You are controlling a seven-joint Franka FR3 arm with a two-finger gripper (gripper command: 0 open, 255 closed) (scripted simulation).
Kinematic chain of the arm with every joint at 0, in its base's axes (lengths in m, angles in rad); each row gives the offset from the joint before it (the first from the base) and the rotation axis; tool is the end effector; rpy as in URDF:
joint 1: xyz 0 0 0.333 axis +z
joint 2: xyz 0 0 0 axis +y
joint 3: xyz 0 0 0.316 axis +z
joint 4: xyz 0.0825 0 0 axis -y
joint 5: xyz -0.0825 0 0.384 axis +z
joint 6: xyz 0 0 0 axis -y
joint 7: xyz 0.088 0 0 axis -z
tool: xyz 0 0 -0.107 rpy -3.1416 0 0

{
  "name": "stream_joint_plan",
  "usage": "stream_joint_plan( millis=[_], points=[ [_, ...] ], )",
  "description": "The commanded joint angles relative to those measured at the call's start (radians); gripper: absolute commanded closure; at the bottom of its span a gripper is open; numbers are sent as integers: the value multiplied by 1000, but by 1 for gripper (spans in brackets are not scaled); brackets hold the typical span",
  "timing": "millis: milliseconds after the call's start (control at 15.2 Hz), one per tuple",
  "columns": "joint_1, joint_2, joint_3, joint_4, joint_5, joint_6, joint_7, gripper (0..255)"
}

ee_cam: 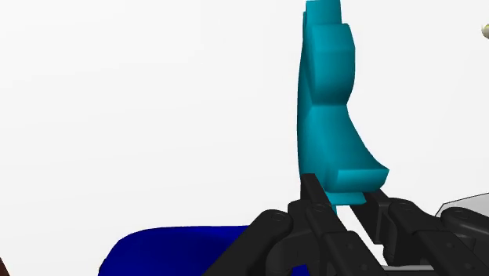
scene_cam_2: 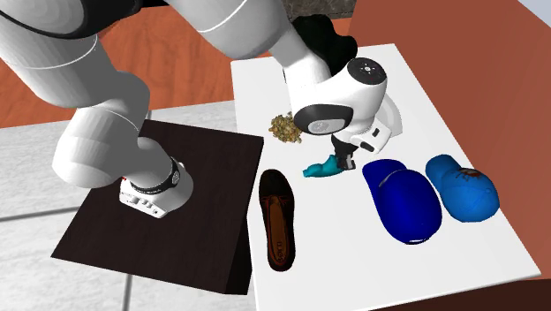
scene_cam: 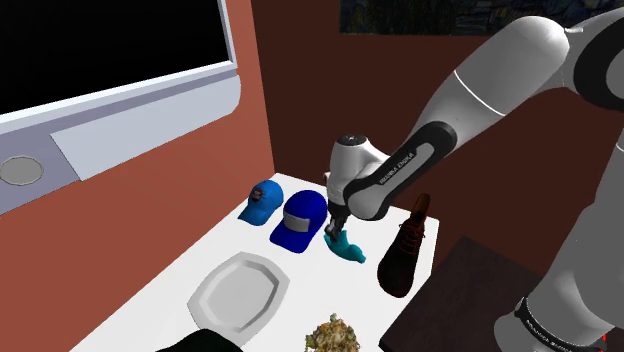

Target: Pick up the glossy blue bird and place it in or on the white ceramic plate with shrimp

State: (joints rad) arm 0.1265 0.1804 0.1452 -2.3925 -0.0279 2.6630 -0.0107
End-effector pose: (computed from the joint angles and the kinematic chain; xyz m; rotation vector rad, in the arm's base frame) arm 0.4924 0.1389 0.2523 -3.0790 -0.4702 -0.1402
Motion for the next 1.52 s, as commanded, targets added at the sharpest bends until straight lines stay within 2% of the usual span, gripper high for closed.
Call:
stream_joint_plan(
  millis=[0,594,1056,1452],
  points=[
    [-2,-25,3,0,7,-24,-4,255],
    [-5,-122,9,19,34,-139,-22,255],
    [82,-240,95,-90,46,-145,143,255],
    [161,-313,183,-137,67,-168,292,255]
  ],
)
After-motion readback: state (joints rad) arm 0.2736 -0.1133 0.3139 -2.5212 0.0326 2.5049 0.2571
